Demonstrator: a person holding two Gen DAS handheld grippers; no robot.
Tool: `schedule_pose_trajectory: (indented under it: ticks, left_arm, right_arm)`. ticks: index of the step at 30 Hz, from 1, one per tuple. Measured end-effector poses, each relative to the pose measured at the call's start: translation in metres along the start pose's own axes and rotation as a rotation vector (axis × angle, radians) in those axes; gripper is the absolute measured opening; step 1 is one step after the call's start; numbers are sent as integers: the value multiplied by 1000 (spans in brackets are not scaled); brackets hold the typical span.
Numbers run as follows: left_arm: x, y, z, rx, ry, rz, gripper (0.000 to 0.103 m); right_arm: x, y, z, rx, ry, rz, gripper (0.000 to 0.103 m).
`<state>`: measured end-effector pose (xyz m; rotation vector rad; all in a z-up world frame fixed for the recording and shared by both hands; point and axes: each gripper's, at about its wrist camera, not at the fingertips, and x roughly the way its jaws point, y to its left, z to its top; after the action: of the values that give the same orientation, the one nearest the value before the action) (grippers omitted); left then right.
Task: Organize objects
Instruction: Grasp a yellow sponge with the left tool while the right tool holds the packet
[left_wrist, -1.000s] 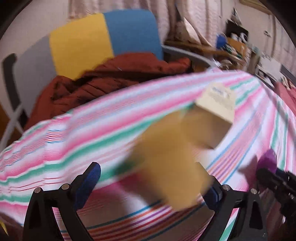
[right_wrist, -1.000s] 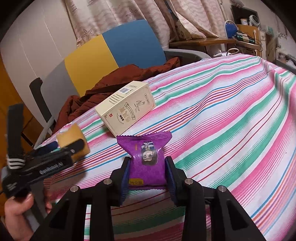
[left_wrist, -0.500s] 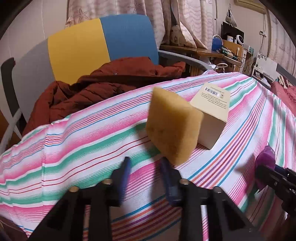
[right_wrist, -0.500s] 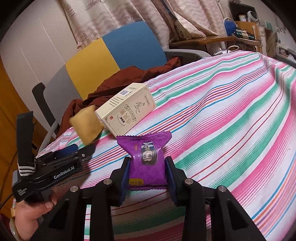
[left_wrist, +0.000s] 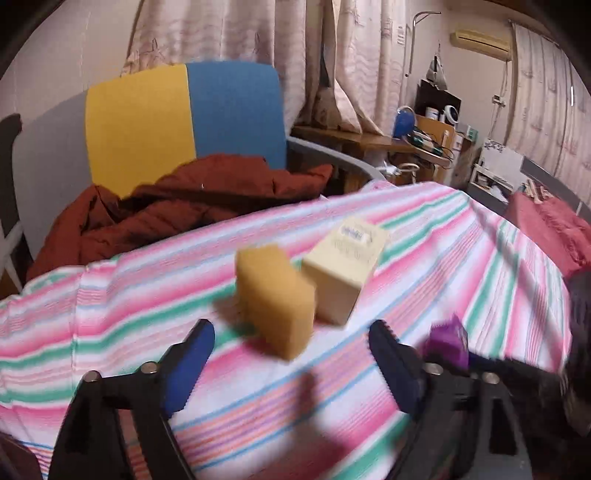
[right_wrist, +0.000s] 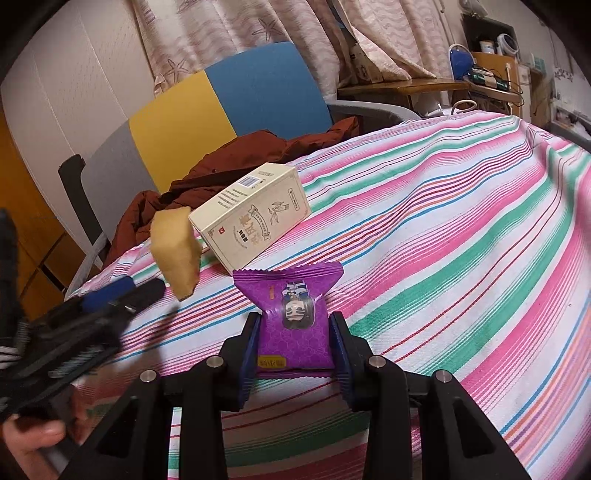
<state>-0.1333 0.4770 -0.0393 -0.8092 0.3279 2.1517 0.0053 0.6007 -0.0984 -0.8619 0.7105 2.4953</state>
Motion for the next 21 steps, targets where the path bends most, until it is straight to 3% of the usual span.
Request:
schedule_pose_trajectory:
  ticks: [2,4,6,7,11,21]
  left_arm:
    - [18,-7,7,11,39,44,88]
    - [36,-11,7,29,85,109,78]
    - [50,-5,6,-5,136,128,44]
    - [53,-2,6,-22,147,119,39]
    - [51,14,0,-90,130,47,33]
    - [7,21,-22,-128,-6,71,31]
  right_arm:
    - [0,-1,0,0,0,1,37]
    - [0,-1,0,3,-1,3,37]
    - [0,-1,0,0,0,1,37]
    - [0,-1,0,0,0,0,37]
    - [0,-1,0,-4,-1,-5,38]
    - [-2,8,-2,-47,-8,-53,37]
